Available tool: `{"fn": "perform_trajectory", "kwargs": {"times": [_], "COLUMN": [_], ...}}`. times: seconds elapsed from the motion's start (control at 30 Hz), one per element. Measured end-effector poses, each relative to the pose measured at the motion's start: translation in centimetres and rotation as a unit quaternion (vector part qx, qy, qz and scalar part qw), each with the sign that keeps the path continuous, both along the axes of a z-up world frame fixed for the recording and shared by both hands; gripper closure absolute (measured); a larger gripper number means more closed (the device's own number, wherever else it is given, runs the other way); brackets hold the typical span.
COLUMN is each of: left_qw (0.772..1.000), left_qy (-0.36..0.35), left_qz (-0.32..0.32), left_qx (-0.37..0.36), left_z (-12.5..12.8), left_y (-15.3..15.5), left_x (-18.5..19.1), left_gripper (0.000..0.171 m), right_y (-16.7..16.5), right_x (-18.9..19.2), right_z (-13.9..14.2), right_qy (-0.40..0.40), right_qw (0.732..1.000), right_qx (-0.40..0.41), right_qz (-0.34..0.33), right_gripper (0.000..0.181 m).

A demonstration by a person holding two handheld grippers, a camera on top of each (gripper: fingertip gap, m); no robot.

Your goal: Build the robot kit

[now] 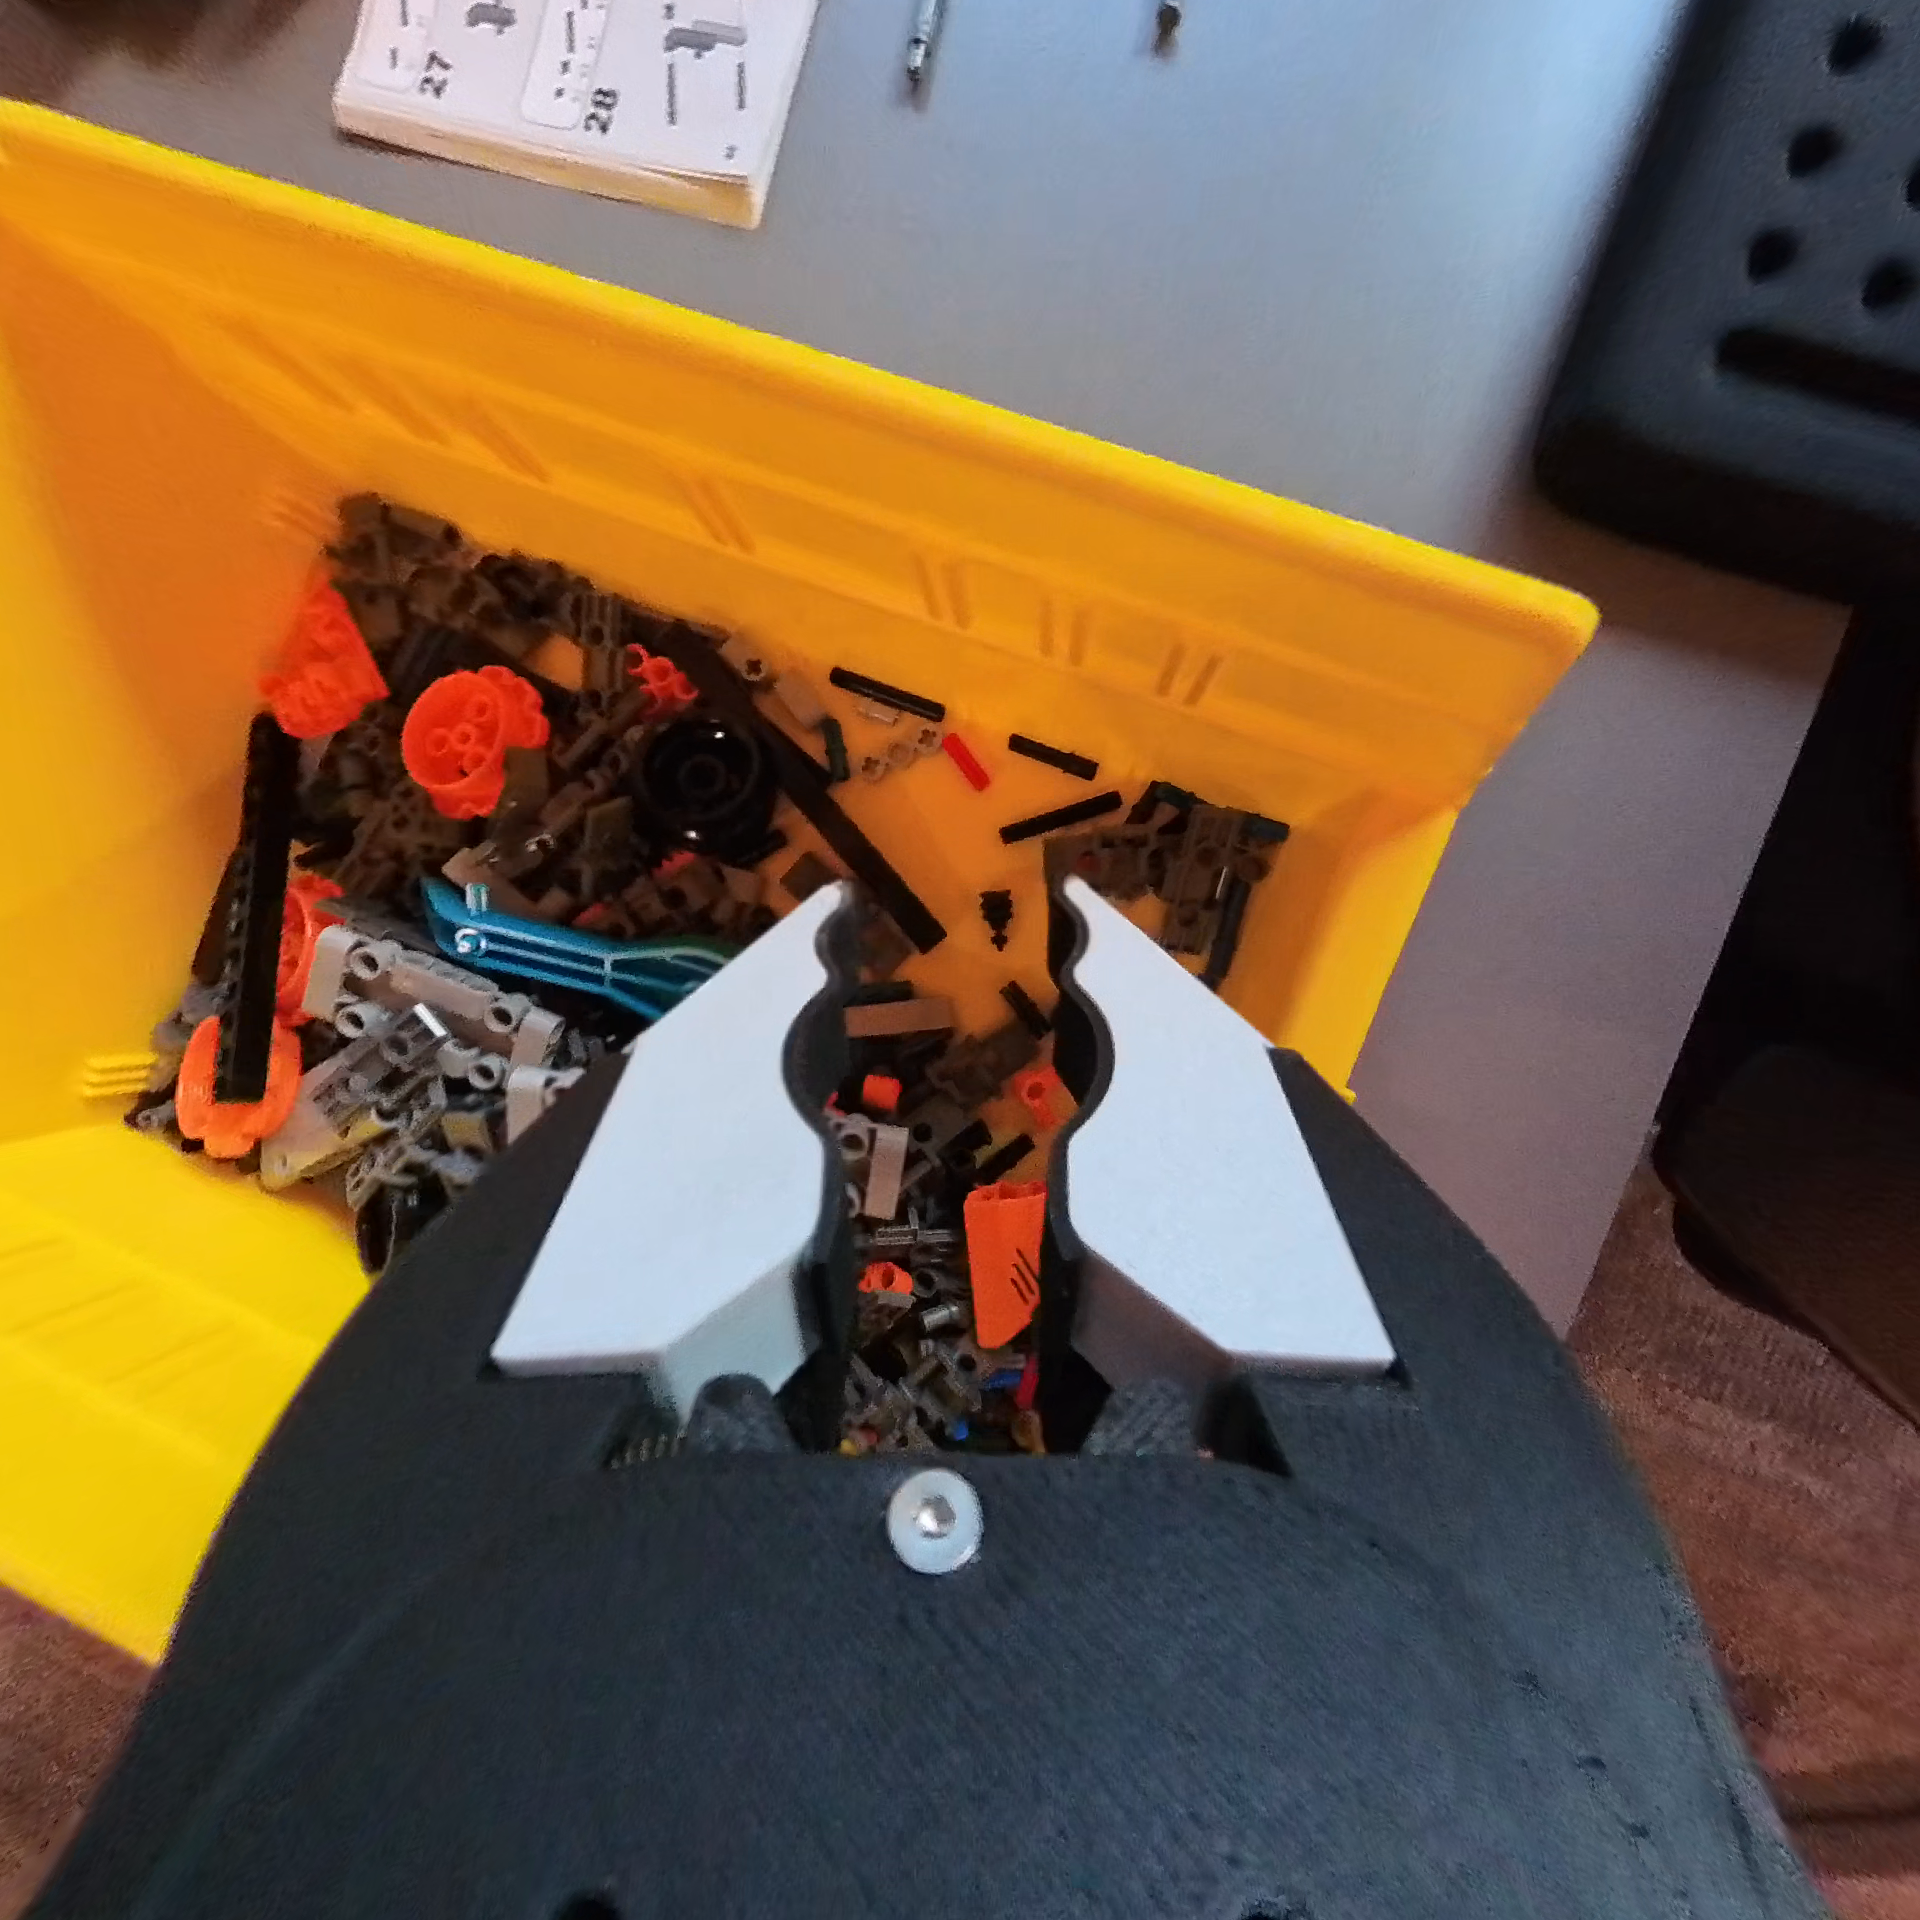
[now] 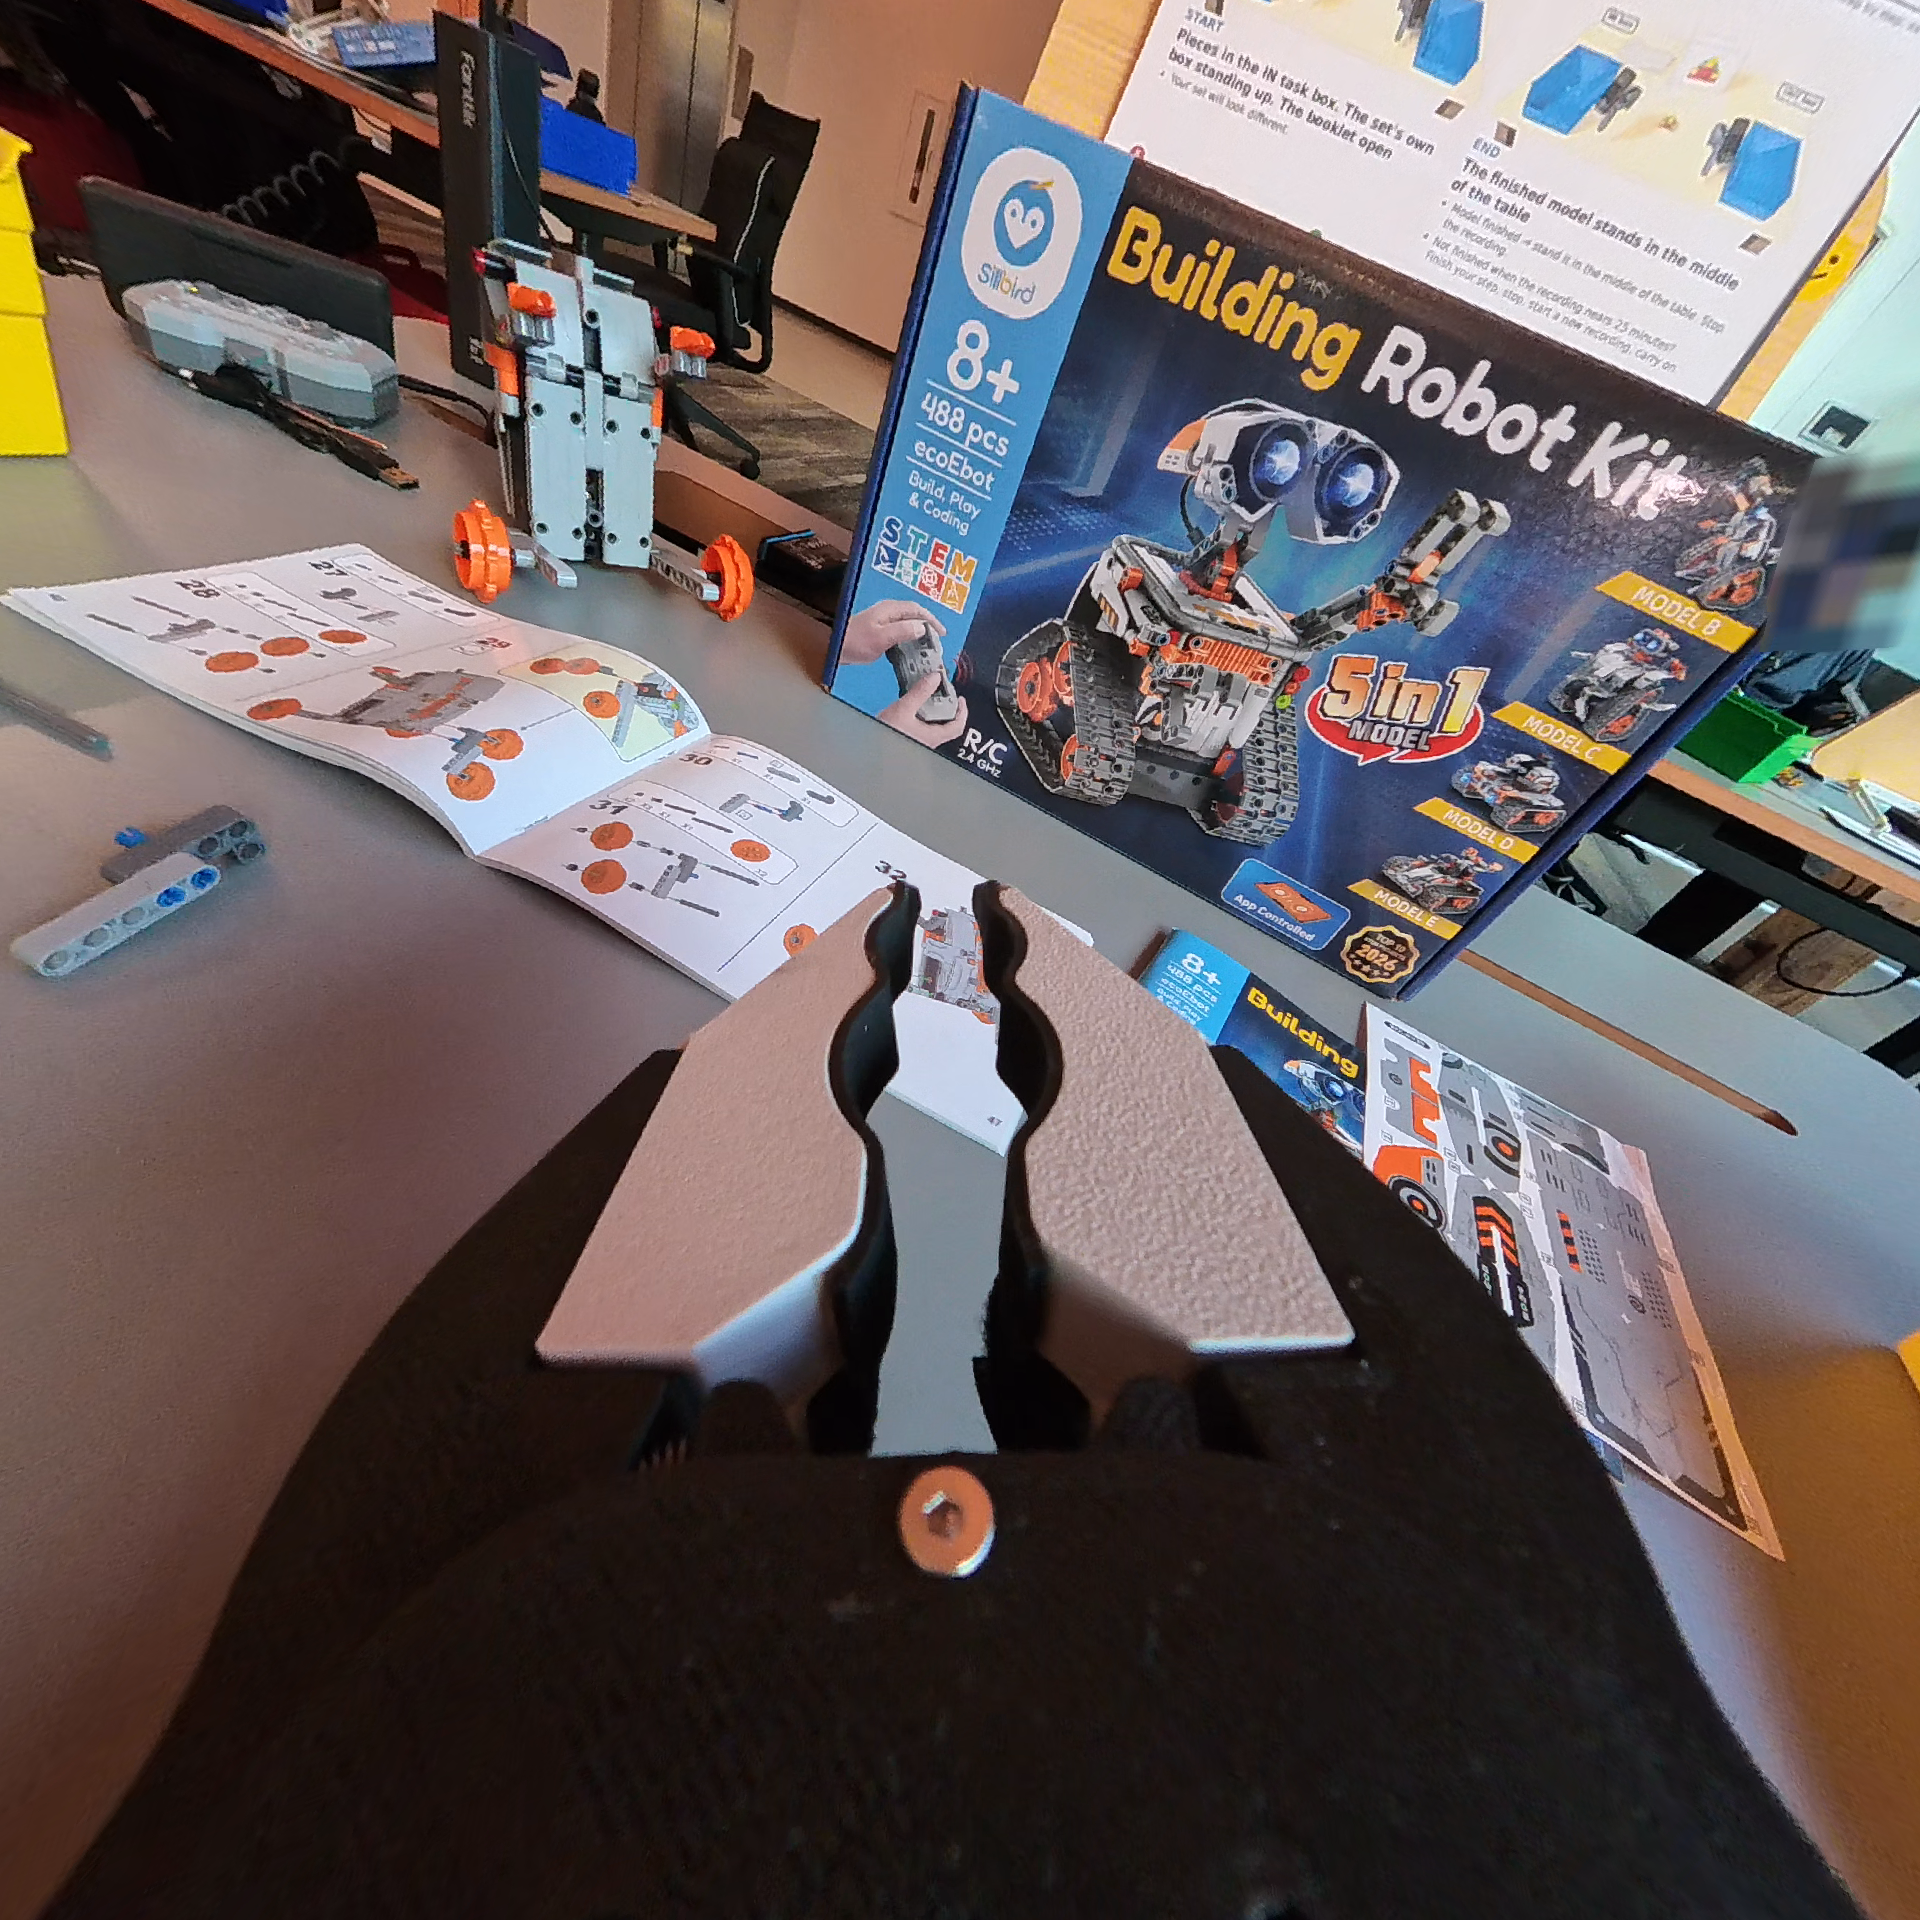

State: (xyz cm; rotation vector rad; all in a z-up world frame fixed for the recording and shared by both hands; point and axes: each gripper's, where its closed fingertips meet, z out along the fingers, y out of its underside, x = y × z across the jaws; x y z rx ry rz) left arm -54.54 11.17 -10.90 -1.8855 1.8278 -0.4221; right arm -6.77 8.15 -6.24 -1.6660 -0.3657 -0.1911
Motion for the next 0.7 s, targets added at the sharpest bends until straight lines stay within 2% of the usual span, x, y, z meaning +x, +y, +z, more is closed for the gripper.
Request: {"fn": "perform_trajectory", "kwargs": {"times": [0.1,0.17,0.23,0.33,0.43,0.6,0.7], "left_qw": [0.998,0.994,0.988,0.984,0.982,0.975,0.969], "left_qy": [-0.012,0.002,0.021,0.026,0.057,0.064,0.103], "left_qz": [0.059,0.106,0.150,0.175,0.180,0.209,0.222], "left_qx": [-0.004,0.019,0.038,0.012,0.024,-0.040,-0.032], "left_z": [0.4,0.6,1.0,1.7,2.5,0.8,-1.1], "left_y": [1.0,2.7,4.8,6.7,9.2,11.5,13.0], "left_x": [-0.4,-1.3,-2.3,-2.1,-1.9,0.0,0.1], "left_gripper": [0.133,0.130,0.119,0.112,0.109,0.095,0.081], "right_y": [0.1,0.1,0.1,0.5,0.6,-0.3,-0.5], "right_x": [-0.3,-0.7,-0.8,-0.6,-0.3,-0.7,-0.5], "right_z": [-0.2,-0.4,-0.8,-1.3,-1.6,-0.3,0.2], "right_qy": [-0.004,-0.011,-0.014,0.003,-0.004,-0.014,0.019], "right_qw": [1.000,1.000,1.000,1.000,0.999,1.000,0.999], "right_qx": [-0.008,-0.013,-0.019,-0.028,-0.040,-0.012,-0.003], "right_qz": [0.005,0.011,0.012,0.010,0.008,0.018,0.026], "right_gripper": [0.170,0.170,0.170,0.170,0.170,0.170,0.170]}}
